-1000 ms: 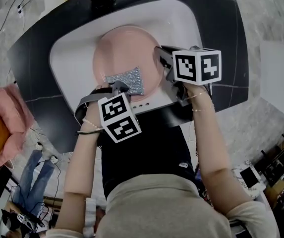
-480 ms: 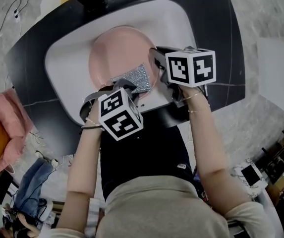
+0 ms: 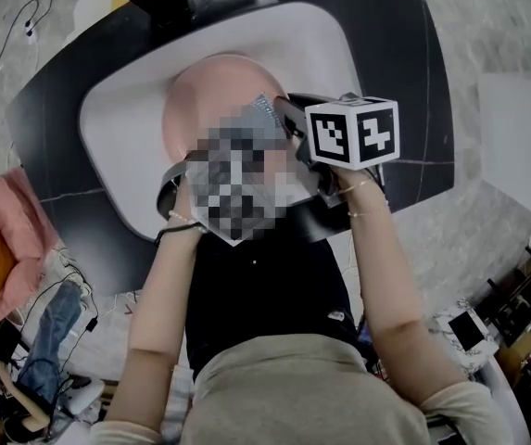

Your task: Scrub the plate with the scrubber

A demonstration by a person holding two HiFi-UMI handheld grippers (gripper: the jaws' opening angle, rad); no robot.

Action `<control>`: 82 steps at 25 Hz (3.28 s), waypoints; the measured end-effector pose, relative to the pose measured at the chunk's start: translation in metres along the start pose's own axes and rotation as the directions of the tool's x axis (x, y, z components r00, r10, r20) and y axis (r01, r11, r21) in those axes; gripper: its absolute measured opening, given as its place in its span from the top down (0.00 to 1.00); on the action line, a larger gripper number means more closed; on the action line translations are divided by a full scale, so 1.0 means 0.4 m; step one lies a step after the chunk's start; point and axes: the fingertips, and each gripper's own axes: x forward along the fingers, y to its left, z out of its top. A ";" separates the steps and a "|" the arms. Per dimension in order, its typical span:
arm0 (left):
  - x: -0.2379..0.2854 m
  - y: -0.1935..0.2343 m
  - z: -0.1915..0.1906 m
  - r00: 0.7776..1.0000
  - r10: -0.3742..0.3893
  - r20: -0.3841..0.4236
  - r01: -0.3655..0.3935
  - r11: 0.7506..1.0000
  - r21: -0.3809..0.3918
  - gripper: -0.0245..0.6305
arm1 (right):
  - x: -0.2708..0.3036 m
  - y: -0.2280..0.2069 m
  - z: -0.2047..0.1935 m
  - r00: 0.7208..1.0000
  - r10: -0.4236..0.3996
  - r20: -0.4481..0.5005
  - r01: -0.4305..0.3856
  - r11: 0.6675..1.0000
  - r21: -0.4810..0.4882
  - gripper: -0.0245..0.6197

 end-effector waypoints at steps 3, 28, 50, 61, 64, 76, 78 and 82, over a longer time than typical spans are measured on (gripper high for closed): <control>0.008 0.034 0.004 0.999 0.047 0.001 -0.047 0.999 0.001 0.84 | -0.002 -0.003 -0.004 1.000 0.006 -0.002 -0.006 1.000 0.004 0.86; 0.016 0.209 -0.127 0.971 0.186 -0.148 -0.194 0.980 -0.040 0.84 | 0.009 -0.013 -0.003 1.000 0.026 -0.006 -0.026 0.999 0.024 0.86; -0.043 -0.012 -0.193 0.981 -0.018 -0.195 0.015 1.000 -0.019 0.84 | -0.001 0.005 0.014 0.999 0.034 0.006 -0.034 0.999 0.009 0.86; -0.049 -0.089 -0.110 0.979 -0.184 -0.089 0.182 0.983 -0.040 0.84 | -0.004 -0.011 0.008 1.000 0.031 0.003 -0.031 0.999 0.016 0.86; -0.045 -0.097 -0.082 0.978 -0.202 -0.059 0.200 0.979 -0.050 0.84 | -0.004 -0.018 0.005 1.000 0.031 0.000 -0.031 0.999 0.020 0.86; -0.009 -0.067 0.005 0.986 -0.164 0.031 0.167 0.981 -0.102 0.84 | -0.003 -0.021 0.001 0.999 0.034 -0.002 -0.034 0.999 0.013 0.86; -0.004 -0.054 0.016 0.987 -0.156 0.035 0.158 0.982 -0.102 0.84 | -0.002 -0.022 0.001 0.999 0.033 -0.005 -0.033 0.999 0.011 0.86; 0.006 -0.021 0.032 0.991 -0.130 0.036 0.133 0.987 -0.094 0.84 | 0.000 -0.021 0.002 0.999 0.036 -0.010 -0.035 0.999 0.002 0.86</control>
